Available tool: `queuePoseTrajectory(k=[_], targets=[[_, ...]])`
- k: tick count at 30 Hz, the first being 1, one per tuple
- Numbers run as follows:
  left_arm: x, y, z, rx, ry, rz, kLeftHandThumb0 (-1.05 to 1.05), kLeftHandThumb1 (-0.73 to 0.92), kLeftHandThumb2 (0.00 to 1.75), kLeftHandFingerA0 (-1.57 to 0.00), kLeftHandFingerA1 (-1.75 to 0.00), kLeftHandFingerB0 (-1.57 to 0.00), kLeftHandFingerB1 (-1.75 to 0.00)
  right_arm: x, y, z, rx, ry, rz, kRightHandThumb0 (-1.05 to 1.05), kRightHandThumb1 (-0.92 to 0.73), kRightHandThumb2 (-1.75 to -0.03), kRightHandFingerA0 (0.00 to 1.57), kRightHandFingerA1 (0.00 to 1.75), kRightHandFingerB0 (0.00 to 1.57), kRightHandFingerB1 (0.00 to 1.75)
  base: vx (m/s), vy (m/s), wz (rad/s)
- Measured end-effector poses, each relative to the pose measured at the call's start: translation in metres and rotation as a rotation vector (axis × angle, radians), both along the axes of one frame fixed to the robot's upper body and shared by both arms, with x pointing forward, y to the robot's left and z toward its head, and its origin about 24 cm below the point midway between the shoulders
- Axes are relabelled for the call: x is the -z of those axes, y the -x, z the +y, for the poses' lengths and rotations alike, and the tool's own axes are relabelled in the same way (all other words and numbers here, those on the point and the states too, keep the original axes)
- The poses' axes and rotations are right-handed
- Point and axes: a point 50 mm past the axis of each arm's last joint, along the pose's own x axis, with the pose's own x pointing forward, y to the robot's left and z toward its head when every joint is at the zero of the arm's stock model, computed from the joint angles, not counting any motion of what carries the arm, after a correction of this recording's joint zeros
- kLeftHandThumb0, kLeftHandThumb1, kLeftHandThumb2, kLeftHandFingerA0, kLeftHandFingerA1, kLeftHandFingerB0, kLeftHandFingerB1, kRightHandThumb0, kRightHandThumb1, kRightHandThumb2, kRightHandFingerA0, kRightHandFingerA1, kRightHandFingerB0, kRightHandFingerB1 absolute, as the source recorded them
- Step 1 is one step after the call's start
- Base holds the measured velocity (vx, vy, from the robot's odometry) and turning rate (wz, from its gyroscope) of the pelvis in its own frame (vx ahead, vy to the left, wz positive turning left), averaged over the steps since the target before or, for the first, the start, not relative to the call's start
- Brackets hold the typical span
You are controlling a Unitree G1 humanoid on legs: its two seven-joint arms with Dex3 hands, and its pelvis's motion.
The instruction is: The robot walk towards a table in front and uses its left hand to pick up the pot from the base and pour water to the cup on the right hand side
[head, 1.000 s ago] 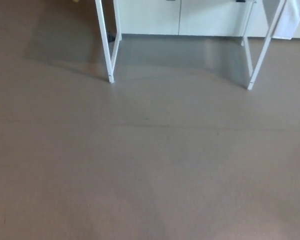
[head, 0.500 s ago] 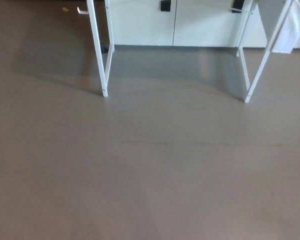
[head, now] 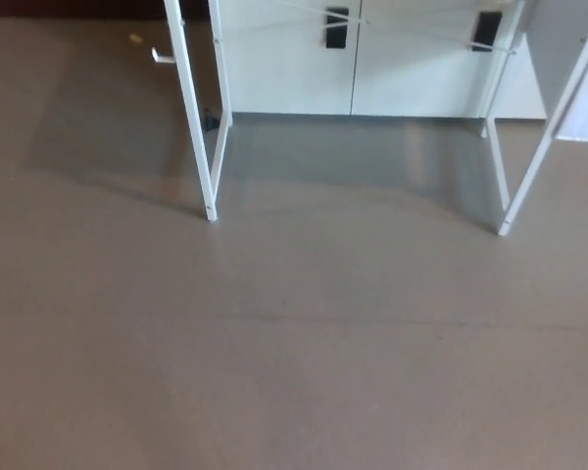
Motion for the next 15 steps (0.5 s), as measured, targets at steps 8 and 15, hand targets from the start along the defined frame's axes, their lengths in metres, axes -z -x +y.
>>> queuePoseTrajectory(k=[8, 15], targets=[[0.001, 0.009, -0.001, -0.001, -0.001, 0.018, -0.07, 0.46, 0.53, -0.65, -0.45, -0.49, -0.41, 0.001, 0.002, 0.001, -0.013, 0.003, 0.008, -0.33, -0.17, -0.82, 0.58, 0.82, 0.42, 0.72, 0.20, 0.000, -0.11], [-0.001, 0.006, 0.002, 0.002, -0.013, 0.011, -0.08, 0.47, 0.53, -0.63, -0.45, -0.49, -0.41, 0.003, 0.002, 0.005, -0.041, -0.004, 0.012, -0.35, -0.22, -0.80, 0.61, 0.83, 0.45, 0.72, 0.28, 0.246, -0.08]])
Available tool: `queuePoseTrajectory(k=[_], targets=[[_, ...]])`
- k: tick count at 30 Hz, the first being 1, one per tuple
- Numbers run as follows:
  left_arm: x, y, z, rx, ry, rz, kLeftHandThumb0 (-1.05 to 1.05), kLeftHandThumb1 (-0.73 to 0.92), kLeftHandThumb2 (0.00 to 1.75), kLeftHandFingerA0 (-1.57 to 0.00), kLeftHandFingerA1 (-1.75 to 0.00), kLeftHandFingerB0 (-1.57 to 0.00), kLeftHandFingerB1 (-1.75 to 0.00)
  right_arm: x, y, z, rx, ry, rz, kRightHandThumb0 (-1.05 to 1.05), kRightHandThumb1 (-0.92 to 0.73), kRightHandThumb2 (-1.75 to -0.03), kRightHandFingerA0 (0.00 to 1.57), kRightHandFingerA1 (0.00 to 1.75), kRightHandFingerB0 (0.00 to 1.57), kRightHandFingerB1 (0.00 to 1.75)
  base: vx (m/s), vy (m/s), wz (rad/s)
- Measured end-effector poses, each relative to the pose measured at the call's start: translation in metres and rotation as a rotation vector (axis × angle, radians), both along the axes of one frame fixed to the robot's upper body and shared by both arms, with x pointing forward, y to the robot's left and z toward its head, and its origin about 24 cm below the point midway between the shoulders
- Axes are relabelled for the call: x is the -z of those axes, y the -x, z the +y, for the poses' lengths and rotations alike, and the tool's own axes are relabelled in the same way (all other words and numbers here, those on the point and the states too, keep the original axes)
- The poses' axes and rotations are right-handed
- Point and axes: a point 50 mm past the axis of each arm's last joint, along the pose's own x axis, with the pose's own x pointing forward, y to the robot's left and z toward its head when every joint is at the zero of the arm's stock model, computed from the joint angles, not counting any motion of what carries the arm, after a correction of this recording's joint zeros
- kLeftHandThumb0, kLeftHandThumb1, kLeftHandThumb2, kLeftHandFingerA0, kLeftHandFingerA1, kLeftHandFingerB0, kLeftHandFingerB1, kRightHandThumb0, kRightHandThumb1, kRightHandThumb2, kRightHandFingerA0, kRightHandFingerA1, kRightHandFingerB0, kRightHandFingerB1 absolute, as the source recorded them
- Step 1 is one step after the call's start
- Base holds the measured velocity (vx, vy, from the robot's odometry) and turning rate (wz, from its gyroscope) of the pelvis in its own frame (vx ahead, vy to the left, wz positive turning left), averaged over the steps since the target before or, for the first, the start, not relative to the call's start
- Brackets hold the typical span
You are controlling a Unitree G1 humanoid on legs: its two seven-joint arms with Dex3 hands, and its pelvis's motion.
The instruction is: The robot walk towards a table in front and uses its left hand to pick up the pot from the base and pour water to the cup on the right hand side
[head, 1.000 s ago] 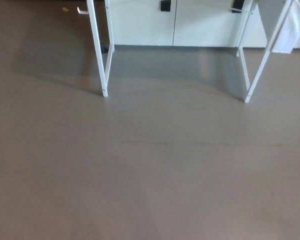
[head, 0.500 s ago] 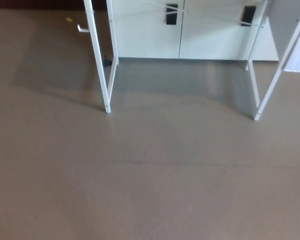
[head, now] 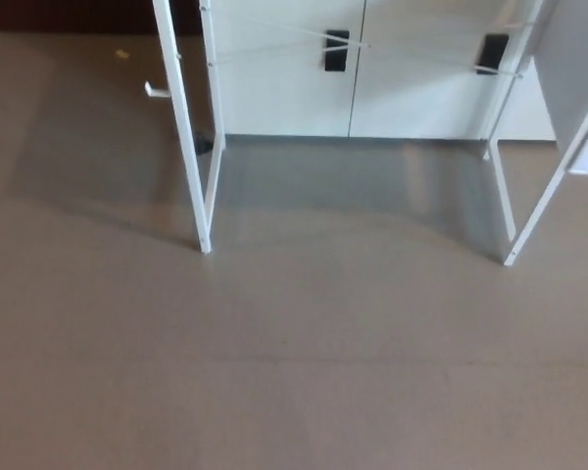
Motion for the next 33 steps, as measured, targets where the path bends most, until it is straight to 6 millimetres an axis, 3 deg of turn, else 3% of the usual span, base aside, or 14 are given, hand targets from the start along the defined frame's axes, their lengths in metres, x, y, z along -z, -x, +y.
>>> queuePoseTrajectory(k=[3, 9, 10, 15, 24, 25, 27, 33], targets=[[-0.001, -0.001, 0.001, 0.004, -0.003, 0.000, -0.10, 0.45, 0.53, -0.63, -0.45, -0.49, -0.41, 0.000, 0.000, 0.000, -0.007, 0.001, 0.002, -0.33, -0.23, -0.79, 0.55, 0.81, 0.47, 0.72, 0.23, 0.095, 0.05], [-0.001, 0.002, 0.002, 0.002, -0.009, 0.009, -0.09, 0.43, 0.52, -0.67, -0.46, -0.51, -0.42, 0.001, 0.001, 0.002, -0.023, 0.003, 0.009, -0.37, -0.23, -0.75, 0.63, 0.83, 0.54, 0.74, 0.22, -0.041, 0.10], [-0.001, 0.003, 0.002, -0.001, -0.011, 0.013, -0.09, 0.44, 0.52, -0.67, -0.46, -0.51, -0.42, 0.001, 0.001, 0.002, -0.027, 0.004, 0.012, -0.38, -0.19, -0.84, 0.65, 0.82, 0.56, 0.76, 0.24, -0.137, 0.11], [0.001, -0.001, -0.002, 0.004, -0.006, 0.003, -0.11, 0.45, 0.53, -0.63, -0.45, -0.50, -0.41, 0.000, -0.001, 0.001, -0.042, 0.016, 0.009, -0.37, -0.19, -0.85, 0.65, 0.82, 0.58, 0.76, 0.34, -0.026, 0.33], [0.005, 0.016, -0.005, -0.018, 0.004, 0.056, -0.06, 0.46, 0.53, -0.64, -0.45, -0.51, -0.41, 0.003, 0.009, 0.001, -0.078, 0.027, 0.041, -0.40, -0.28, -0.79, 0.61, 0.81, 0.54, 0.73, 0.20, 0.001, -0.05], [0.005, 0.018, -0.005, -0.021, 0.004, 0.061, -0.09, 0.44, 0.53, -0.65, -0.46, -0.51, -0.42, 0.003, 0.011, 0.001, -0.081, 0.028, 0.045, -0.34, -0.21, -0.86, 0.64, 0.82, 0.60, 0.77, 0.31, 0.136, -0.05], [0.005, 0.020, -0.005, -0.023, 0.003, 0.068, -0.09, 0.44, 0.52, -0.67, -0.46, -0.53, -0.42, 0.004, 0.013, 0.002, -0.080, 0.025, 0.051, -0.36, -0.17, -0.82, 0.64, 0.82, 0.64, 0.79, 0.37, 0.139, 0.14], [0.004, 0.018, -0.003, -0.022, -0.003, 0.060, -0.09, 0.45, 0.53, -0.66, -0.46, -0.53, -0.42, 0.004, 0.007, 0.006, -0.081, 0.018, 0.038, -0.39, -0.21, -0.85, 0.63, 0.80, 0.58, 0.76, 0.35, 0.071, -0.10]])
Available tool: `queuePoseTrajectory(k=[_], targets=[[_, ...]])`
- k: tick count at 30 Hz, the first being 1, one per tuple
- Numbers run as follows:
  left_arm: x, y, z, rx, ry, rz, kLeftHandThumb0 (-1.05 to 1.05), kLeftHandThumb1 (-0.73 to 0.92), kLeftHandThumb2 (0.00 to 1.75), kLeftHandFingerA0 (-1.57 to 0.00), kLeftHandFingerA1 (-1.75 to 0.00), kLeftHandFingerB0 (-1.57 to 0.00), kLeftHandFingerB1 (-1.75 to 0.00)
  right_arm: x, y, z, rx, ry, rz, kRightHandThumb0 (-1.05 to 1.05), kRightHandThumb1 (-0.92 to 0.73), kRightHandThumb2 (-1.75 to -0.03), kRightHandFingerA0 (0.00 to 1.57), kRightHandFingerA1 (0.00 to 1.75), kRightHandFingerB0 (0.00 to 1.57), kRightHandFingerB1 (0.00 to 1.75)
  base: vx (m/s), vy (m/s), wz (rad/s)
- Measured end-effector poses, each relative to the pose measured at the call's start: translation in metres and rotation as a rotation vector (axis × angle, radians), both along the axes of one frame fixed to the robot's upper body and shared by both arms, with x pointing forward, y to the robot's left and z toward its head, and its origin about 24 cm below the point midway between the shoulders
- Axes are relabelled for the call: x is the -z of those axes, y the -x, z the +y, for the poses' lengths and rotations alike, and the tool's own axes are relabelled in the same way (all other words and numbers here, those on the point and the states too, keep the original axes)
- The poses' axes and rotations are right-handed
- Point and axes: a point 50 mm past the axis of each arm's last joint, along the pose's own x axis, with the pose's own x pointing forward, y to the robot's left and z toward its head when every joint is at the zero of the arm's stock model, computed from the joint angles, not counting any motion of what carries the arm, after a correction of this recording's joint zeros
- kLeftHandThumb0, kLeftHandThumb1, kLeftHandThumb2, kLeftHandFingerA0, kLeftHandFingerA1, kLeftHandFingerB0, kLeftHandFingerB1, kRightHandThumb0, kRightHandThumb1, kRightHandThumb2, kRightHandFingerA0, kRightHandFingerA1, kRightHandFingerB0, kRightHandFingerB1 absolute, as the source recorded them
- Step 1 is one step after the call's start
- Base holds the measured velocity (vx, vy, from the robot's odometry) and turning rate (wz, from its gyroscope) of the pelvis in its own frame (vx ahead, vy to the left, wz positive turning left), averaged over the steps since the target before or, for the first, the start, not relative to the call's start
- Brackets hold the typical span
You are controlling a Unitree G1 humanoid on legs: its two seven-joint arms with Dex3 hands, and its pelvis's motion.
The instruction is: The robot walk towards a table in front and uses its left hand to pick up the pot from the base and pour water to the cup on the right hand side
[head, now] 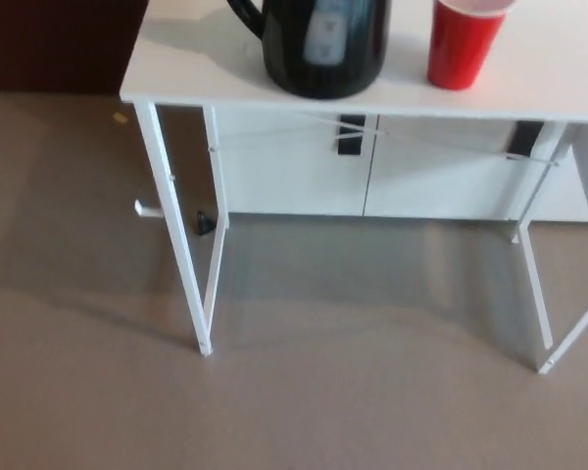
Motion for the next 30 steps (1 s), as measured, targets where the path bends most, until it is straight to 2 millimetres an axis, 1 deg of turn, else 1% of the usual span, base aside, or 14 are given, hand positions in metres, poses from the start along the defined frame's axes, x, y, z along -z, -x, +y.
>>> queuePoseTrajectory(k=[1, 3, 4, 7, 8, 10, 11, 14, 17, 22, 23, 26, 29, 30], targets=[[0.000, 0.000, 0.000, 0.001, -0.001, -0.002, -0.11, 0.45, 0.53, -0.65, -0.45, -0.51, -0.42, 0.000, 0.000, 0.000, -0.002, 0.001, 0.001, -0.39, -0.29, -0.78, 0.62, 0.81, 0.54, 0.73, 0.21, -0.012, 0.12], [-0.001, 0.000, 0.001, 0.002, -0.003, -0.002, -0.11, 0.46, 0.54, -0.64, -0.46, -0.50, -0.42, 0.000, 0.000, 0.001, -0.013, 0.002, 0.004, -0.40, -0.28, -0.78, 0.62, 0.81, 0.57, 0.74, 0.25, -0.052, 0.12], [-0.001, 0.000, 0.001, 0.002, -0.004, -0.001, -0.10, 0.46, 0.53, -0.63, -0.45, -0.51, -0.41, 0.000, 0.000, 0.001, -0.017, 0.002, 0.004, -0.38, -0.23, -0.88, 0.65, 0.81, 0.61, 0.77, 0.27, -0.083, 0.09], [-0.001, 0.005, 0.001, -0.001, -0.003, 0.010, -0.11, 0.43, 0.53, -0.65, -0.46, -0.53, -0.42, 0.001, 0.001, 0.002, -0.027, -0.001, 0.009, -0.36, -0.22, -0.85, 0.65, 0.81, 0.65, 0.78, 0.28, -0.150, 0.13], [-0.001, 0.006, 0.001, -0.003, -0.003, 0.015, -0.11, 0.43, 0.53, -0.65, -0.46, -0.53, -0.42, 0.001, 0.002, 0.001, -0.027, -0.001, 0.011, -0.36, -0.22, -0.85, 0.65, 0.81, 0.65, 0.78, 0.41, -0.165, -1.52], [-0.001, 0.006, 0.002, -0.005, -0.006, 0.012, -0.10, 0.44, 0.53, -0.67, -0.46, -0.54, -0.42, 0.002, 0.001, 0.003, -0.025, -0.006, 0.012, -0.37, -0.21, -0.84, 0.64, 0.80, 0.65, 0.79, 0.31, -0.377, 0.69], [0.000, 0.003, 0.001, -0.003, -0.004, 0.005, -0.09, 0.43, 0.52, -0.67, -0.46, -0.54, -0.42, 0.000, 0.001, 0.001, -0.023, 0.002, 0.010, -0.38, -0.23, -0.85, 0.68, 0.82, 0.68, 0.80, 0.30, -0.152, 0.33], [0.000, 0.005, 0.000, -0.006, -0.005, 0.007, -0.10, 0.43, 0.52, -0.68, -0.46, -0.54, -0.42, -0.001, -0.003, 0.000, -0.028, 0.010, 0.001, -0.37, -0.22, -0.87, 0.68, 0.83, 0.63, 0.78, 0.26, -0.036, 0.00], [0.000, 0.009, 0.000, -0.010, -0.005, 0.015, -0.11, 0.43, 0.52, -0.67, -0.46, -0.53, -0.42, -0.001, -0.003, 0.000, -0.033, 0.011, 0.003, -0.36, -0.22, -0.87, 0.67, 0.82, 0.65, 0.78, 0.24, 0.043, -0.09], [0.000, 0.011, 0.000, -0.009, -0.008, 0.017, -0.11, 0.43, 0.52, -0.67, -0.46, -0.54, -0.42, 0.000, -0.001, 0.000, -0.035, 0.011, 0.012, -0.39, -0.23, -0.88, 0.63, 0.80, 0.61, 0.77, 0.28, 0.153, -0.18], [0.000, 0.011, 0.000, -0.008, -0.008, 0.017, -0.11, 0.43, 0.53, -0.68, -0.46, -0.54, -0.42, 0.000, 0.000, 0.000, -0.035, 0.011, 0.013, -0.41, -0.29, -0.77, 0.62, 0.80, 0.68, 0.78, 0.36, 0.227, -0.06], [-0.001, 0.006, 0.001, 0.001, -0.019, -0.001, -0.16, 0.42, 0.53, -0.68, -0.47, -0.53, -0.42, 0.000, -0.004, 0.003, -0.052, 0.007, 0.005, -0.42, -0.29, -0.76, 0.64, 0.80, 0.68, 0.78, 0.36, 0.214, 0.03], [-0.003, 0.004, 0.005, 0.009, -0.035, -0.008, -0.15, 0.41, 0.52, -0.70, -0.47, -0.55, -0.43, 0.000, -0.005, 0.005, -0.067, 0.006, 0.005, -0.41, -0.29, -0.76, 0.63, 0.80, 0.71, 0.78, 0.27, 0.115, 0.07], [-0.004, 0.004, 0.005, 0.009, -0.036, -0.009, -0.15, 0.41, 0.53, -0.70, -0.47, -0.55, -0.43, 0.000, -0.005, 0.005, -0.071, 0.007, 0.005, -0.41, -0.24, -0.85, 0.63, 0.80, 0.67, 0.79, 0.20, 0.054, 0.11]])
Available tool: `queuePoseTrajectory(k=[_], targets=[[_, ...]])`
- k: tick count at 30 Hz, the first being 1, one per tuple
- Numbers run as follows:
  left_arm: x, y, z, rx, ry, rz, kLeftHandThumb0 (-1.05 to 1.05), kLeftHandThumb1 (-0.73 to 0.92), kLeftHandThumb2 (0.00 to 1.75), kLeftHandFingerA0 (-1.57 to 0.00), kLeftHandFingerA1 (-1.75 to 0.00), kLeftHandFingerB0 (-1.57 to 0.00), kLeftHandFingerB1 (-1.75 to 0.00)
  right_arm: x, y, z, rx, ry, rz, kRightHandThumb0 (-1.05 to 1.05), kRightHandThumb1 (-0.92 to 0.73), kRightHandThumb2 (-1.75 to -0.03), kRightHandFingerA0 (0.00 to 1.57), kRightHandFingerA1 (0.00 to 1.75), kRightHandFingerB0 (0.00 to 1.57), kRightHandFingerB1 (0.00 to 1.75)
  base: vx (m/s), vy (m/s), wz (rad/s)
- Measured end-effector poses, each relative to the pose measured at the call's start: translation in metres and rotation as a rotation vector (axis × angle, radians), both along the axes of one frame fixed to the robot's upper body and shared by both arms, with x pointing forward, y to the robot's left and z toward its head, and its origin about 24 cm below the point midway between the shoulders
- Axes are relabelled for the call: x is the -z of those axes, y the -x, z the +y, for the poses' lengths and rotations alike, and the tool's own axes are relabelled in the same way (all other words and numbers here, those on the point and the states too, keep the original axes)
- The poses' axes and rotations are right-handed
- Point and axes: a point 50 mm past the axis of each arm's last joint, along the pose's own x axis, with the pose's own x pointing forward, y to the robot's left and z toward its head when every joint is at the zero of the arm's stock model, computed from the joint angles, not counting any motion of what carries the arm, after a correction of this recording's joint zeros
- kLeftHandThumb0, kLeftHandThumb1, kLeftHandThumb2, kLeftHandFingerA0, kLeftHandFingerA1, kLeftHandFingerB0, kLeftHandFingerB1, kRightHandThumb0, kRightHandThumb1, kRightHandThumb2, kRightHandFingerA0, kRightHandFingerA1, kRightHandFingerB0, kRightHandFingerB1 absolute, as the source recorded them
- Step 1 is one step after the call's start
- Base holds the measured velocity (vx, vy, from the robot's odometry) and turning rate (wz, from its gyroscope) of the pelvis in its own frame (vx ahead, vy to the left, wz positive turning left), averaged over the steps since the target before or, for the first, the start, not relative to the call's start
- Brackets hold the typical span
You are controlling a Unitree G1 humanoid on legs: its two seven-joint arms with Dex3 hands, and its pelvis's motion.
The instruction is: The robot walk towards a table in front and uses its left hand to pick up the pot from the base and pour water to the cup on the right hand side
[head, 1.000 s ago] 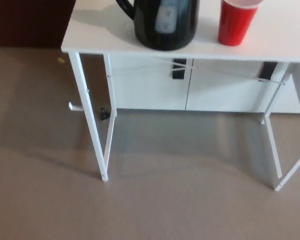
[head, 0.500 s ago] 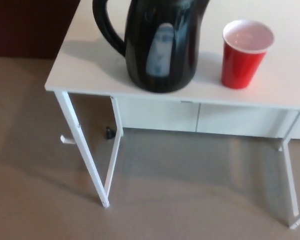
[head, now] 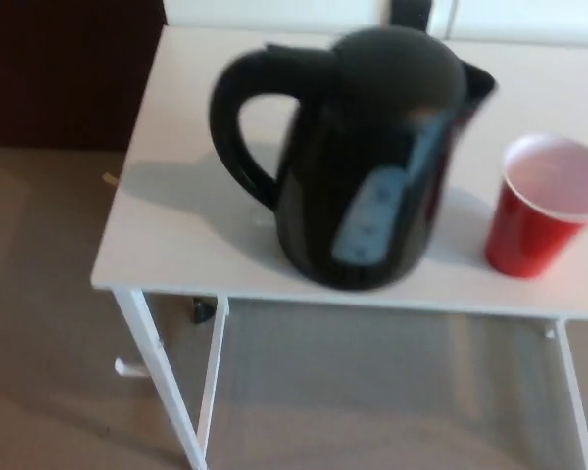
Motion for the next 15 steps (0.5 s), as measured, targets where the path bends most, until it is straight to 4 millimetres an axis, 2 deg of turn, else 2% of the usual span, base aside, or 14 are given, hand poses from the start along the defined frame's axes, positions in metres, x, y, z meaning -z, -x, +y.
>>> queuePoseTrajectory(k=[1, 2, 3, 4, 5, 9, 15], targets=[[-0.0001, 0.0000, 0.0002, 0.000, -0.001, -0.001, -0.15, 0.41, 0.53, -0.70, -0.47, -0.55, -0.43, 0.0000, 0.0000, 0.0001, -0.003, 0.000, 0.000, -0.41, -0.24, -0.85, 0.63, 0.80, 0.67, 0.79, 0.18, 0.022, 0.10], [-0.0002, 0.0003, 0.0002, 0.000, -0.003, -0.001, -0.13, 0.41, 0.52, -0.70, -0.47, -0.54, -0.42, 0.0001, 0.0002, 0.0001, -0.003, 0.000, 0.001, -0.43, -0.28, -0.75, 0.67, 0.80, 0.68, 0.77, 0.17, -0.001, 0.08], [-0.0002, 0.0008, 0.0002, 0.000, -0.002, 0.000, -0.11, 0.43, 0.52, -0.70, -0.47, -0.54, -0.42, 0.0001, 0.0002, 0.0001, -0.005, 0.000, 0.001, -0.46, -0.25, -0.86, 0.65, 0.81, 0.65, 0.79, 0.16, -0.038, 0.02], [-0.0001, 0.0012, 0.0002, -0.001, -0.002, 0.001, -0.11, 0.43, 0.52, -0.70, -0.47, -0.54, -0.42, 0.0001, 0.0003, 0.0003, -0.007, 0.001, 0.002, -0.46, -0.25, -0.86, 0.65, 0.81, 0.65, 0.79, 0.16, -0.037, 0.03], [0.0000, 0.0016, 0.0002, -0.002, -0.002, 0.003, -0.12, 0.43, 0.53, -0.67, -0.46, -0.53, -0.42, 0.0002, 0.0004, 0.0005, -0.010, 0.001, 0.003, -0.45, -0.28, -0.77, 0.68, 0.82, 0.70, 0.80, 0.18, -0.092, 0.09], [0.0009, 0.0054, -0.0008, -0.008, 0.002, 0.014, -0.16, 0.41, 0.53, -0.68, -0.47, -0.54, -0.43, 0.0005, -0.0001, 0.0017, -0.023, 0.003, 0.004, -0.43, -0.27, -0.77, 0.63, 0.80, 0.69, 0.80, 0.12, -0.165, 0.18], [0.0027, 0.0045, -0.0037, -0.005, 0.009, 0.014, -0.13, 0.43, 0.53, -0.69, -0.47, -0.55, -0.43, -0.0017, -0.0038, -0.0013, -0.020, 0.011, -0.009, -0.45, -0.25, -0.75, 0.68, 0.82, 0.76, 0.82, 0.12, -0.195, 0.09]])
